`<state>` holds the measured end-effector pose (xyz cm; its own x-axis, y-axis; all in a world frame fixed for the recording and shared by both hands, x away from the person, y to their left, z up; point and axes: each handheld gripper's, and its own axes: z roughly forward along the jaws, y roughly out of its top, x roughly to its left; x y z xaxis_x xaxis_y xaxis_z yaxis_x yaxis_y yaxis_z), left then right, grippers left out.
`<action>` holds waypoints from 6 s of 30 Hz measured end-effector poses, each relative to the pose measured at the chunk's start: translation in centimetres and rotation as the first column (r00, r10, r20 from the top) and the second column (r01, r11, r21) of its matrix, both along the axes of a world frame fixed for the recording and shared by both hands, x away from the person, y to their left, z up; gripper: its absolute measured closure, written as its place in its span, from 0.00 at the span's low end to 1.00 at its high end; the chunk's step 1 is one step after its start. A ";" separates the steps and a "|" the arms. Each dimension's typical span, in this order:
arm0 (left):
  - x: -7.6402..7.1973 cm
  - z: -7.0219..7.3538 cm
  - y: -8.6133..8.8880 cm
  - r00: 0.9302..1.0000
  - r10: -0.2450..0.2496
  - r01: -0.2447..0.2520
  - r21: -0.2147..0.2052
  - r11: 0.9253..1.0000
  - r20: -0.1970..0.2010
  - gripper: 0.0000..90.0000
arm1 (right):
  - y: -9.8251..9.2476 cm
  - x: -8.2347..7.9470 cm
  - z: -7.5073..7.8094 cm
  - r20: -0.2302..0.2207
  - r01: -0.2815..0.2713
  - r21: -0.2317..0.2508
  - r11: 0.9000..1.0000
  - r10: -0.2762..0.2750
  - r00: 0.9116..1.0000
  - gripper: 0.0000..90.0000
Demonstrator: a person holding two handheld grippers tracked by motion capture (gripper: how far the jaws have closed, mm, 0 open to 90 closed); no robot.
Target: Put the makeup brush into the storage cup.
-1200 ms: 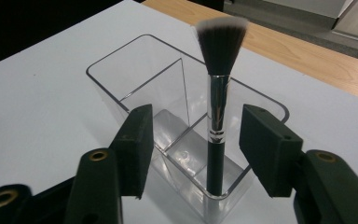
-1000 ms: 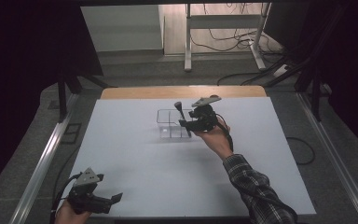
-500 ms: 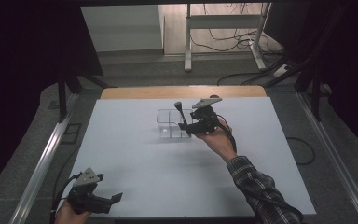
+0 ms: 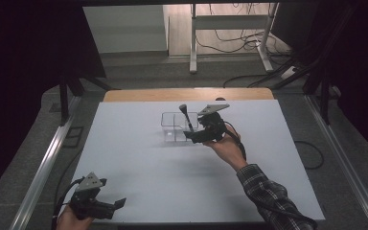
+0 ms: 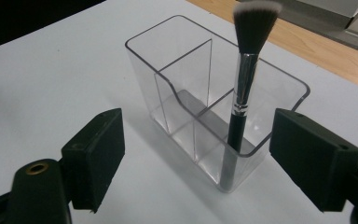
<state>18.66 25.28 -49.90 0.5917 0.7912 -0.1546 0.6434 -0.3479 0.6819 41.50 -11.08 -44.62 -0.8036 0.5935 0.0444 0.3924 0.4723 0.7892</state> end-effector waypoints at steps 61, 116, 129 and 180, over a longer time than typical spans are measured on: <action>-0.2 0.2 -0.1 1.000 -0.006 0.006 0.010 1.000 0.023 0.00 | -3.8 -4.9 -0.7 -0.044 -0.055 -0.061 0.997 0.053 0.998 0.00; -0.2 0.3 -0.2 0.999 -0.009 0.008 0.028 1.000 0.031 0.00 | -9.6 -10.2 -2.1 -0.045 -0.015 -0.063 0.998 0.012 0.999 0.00; -0.2 0.4 0.0 0.999 -0.001 0.000 0.022 1.000 0.038 0.00 | -10.9 -10.9 -2.0 -0.054 0.009 -0.069 0.998 -0.013 0.998 0.00; -0.2 0.4 0.1 0.999 0.001 -0.001 0.011 1.000 0.050 0.00 | -16.7 -14.0 -1.7 -0.033 0.110 -0.104 0.988 -0.114 0.993 0.00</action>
